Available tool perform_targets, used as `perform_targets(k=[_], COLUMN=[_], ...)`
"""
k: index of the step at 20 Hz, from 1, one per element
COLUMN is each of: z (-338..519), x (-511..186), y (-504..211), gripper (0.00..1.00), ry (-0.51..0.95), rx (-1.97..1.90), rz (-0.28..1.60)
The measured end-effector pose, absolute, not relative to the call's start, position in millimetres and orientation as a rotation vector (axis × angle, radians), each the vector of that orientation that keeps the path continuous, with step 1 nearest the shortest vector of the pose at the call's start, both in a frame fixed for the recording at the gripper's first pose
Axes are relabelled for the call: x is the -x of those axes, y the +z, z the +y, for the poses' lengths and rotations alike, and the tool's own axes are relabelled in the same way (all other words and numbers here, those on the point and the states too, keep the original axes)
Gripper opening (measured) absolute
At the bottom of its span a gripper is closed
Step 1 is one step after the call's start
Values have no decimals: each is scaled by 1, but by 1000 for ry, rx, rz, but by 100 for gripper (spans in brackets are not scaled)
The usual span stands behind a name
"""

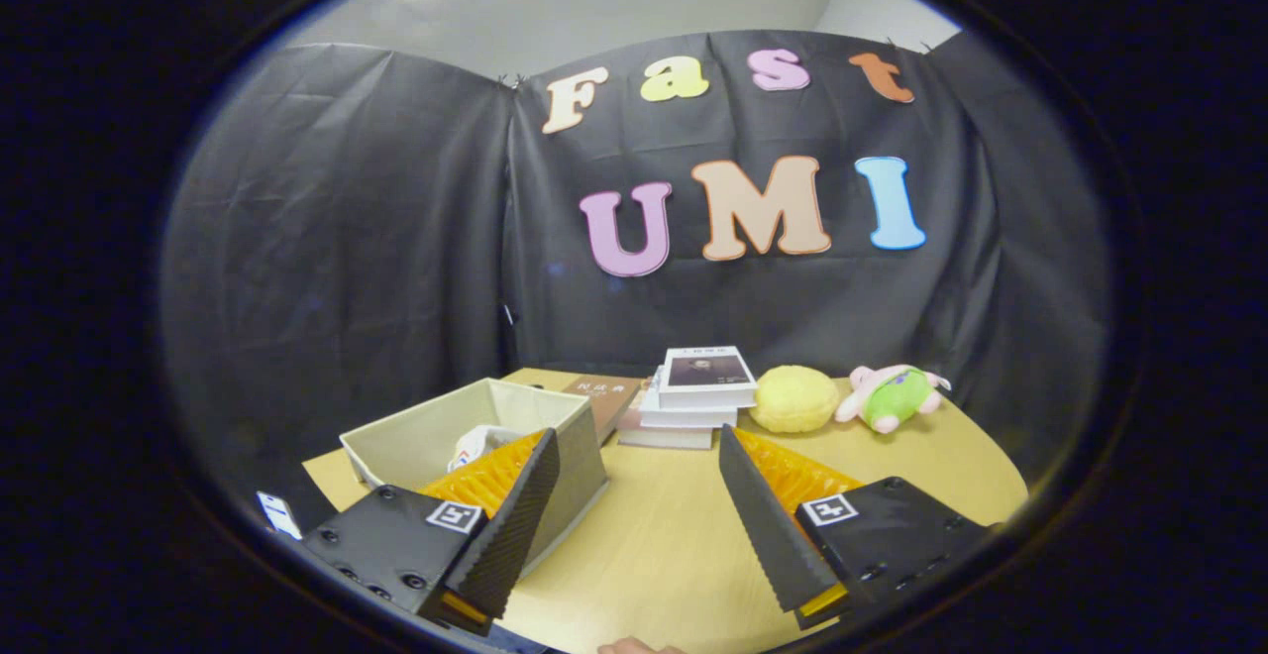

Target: Open the storage box then place both shoes into the box .Put the left shoe in first, then the right shoe, with the right side of both shoes facing outward in a uniform manner.

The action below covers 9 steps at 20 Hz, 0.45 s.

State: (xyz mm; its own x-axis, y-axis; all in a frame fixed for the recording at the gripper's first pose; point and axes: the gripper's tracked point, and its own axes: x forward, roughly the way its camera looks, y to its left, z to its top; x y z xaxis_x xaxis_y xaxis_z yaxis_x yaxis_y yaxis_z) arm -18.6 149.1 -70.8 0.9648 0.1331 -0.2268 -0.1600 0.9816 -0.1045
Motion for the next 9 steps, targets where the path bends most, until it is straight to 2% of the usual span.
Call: perform_targets(k=[9], z=[123], x=[32], y=[-74], gripper=[100], ry=[143], rx=[150], rz=[181])
